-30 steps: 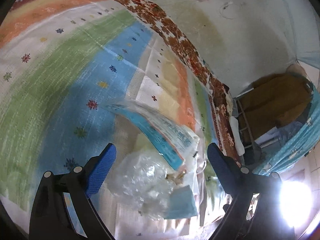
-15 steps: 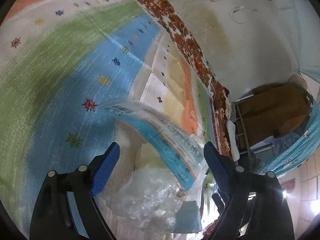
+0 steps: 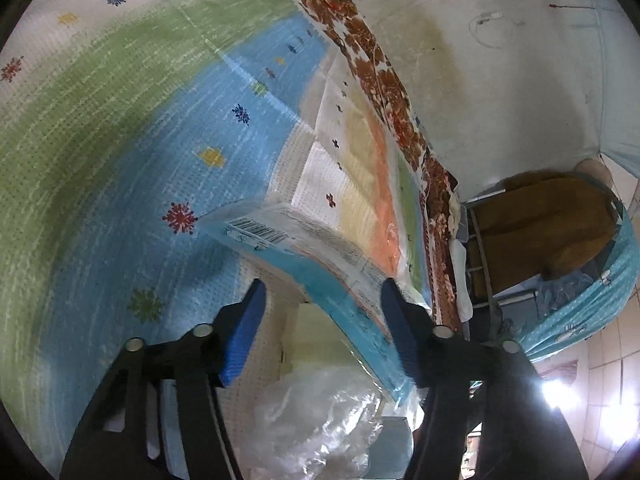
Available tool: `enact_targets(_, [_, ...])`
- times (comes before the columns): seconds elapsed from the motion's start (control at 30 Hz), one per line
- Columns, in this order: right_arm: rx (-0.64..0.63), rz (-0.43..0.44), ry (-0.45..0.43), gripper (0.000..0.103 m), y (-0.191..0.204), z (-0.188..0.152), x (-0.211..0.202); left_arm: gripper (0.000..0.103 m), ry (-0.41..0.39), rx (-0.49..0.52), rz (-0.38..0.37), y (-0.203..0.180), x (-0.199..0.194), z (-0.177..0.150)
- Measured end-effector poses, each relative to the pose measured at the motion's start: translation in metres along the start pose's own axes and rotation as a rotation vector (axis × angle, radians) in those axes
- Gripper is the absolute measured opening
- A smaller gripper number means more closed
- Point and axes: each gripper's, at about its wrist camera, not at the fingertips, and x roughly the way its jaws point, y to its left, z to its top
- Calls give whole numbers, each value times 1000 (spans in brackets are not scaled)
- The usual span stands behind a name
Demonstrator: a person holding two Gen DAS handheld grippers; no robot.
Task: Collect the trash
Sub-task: 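Reach left tool to blue-printed plastic packet while right tool reaches clear plastic cup, then close left tool on the packet while right tool closes on the cup rim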
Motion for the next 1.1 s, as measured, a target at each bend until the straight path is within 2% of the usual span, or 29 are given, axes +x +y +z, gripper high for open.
enact_targets(0.03, [-1, 8, 6, 36, 1, 0, 3, 52, 6, 1, 1, 1, 2, 0])
enact_targets(0.1, [-10, 27, 22, 8, 5, -1, 6, 49, 11, 6, -3, 1, 5, 1])
enact_targets(0.17, [-16, 31, 35, 5, 8, -2, 9, 49, 19, 10, -12, -1, 9, 1])
enact_targets(0.23, [-23, 42, 38, 5, 11, -4, 9, 43, 32, 18, -19, -2, 13, 2])
enact_targets(0.3, [-34, 53, 35, 3, 14, -3, 5, 20, 42, 25, -15, -3, 16, 1])
enact_targets(0.33, [-36, 58, 32, 3, 15, -2, 3, 18, 44, 32, -7, -3, 17, 0])
enact_targets(0.4, [-42, 56, 35, 3, 17, 0, 0, 6, 26, 57, 8, -8, 14, -2])
enact_targets(0.43, [-46, 53, 35, 3, 17, 1, -2, 3, 21, 65, -3, -12, 12, -1])
enact_targets(0.6, [-64, 20, 24, 3, 22, 6, -19, 2, 6, 131, -23, -36, -1, 3])
enact_targets(0.73, [-61, 4, 13, 3, 22, 9, -36, 1, -27, 139, -33, -46, -14, 6])
enact_targets(1.1, [-59, 29, 6, 3, 34, 7, -77, 0, -46, 253, -41, -91, -40, -10])
